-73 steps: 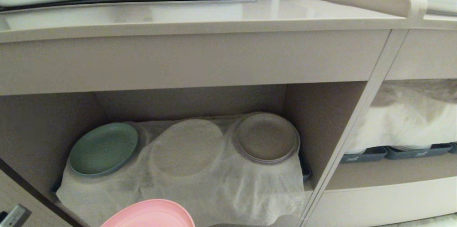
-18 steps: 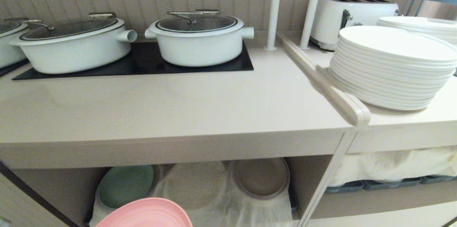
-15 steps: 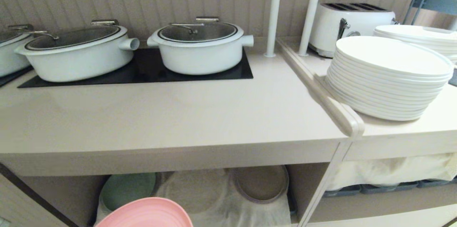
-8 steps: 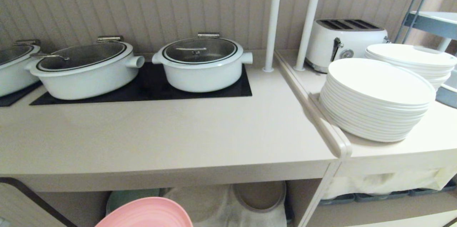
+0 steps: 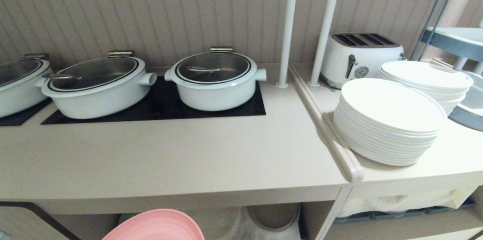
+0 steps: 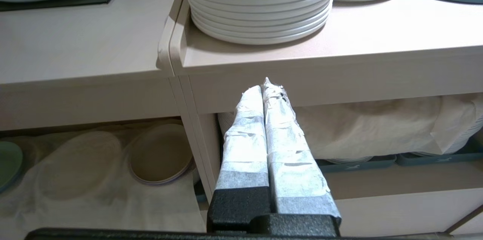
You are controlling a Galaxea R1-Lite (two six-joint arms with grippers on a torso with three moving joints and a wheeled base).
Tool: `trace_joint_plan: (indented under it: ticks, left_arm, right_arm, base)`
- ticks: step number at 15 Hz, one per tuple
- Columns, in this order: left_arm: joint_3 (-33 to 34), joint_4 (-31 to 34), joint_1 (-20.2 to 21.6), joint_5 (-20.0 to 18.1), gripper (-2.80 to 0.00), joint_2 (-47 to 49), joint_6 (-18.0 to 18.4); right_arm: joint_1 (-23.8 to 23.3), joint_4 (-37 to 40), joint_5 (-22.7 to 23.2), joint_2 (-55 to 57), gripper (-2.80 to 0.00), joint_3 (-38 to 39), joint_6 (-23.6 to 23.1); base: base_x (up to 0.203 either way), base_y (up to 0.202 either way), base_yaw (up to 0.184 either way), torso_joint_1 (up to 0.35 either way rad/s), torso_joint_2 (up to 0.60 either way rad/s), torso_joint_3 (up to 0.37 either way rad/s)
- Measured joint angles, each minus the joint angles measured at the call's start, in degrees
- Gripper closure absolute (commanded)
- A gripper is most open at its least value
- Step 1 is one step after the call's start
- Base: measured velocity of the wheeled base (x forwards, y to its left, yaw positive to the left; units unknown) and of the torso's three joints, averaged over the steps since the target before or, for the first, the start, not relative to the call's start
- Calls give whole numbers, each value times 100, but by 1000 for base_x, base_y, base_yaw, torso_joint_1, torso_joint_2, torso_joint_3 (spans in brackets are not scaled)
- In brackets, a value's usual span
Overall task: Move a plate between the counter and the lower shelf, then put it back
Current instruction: Put the plate
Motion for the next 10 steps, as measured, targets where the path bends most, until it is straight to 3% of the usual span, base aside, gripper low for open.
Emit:
trace_joint_plan:
  ticks: [10]
  left_arm:
    - [-24, -2, -4, 0, 0, 0, -1]
  right_arm:
    - [0, 4, -9, 0, 0, 0, -8]
  base:
    - [0, 0, 0, 159, -326, -167]
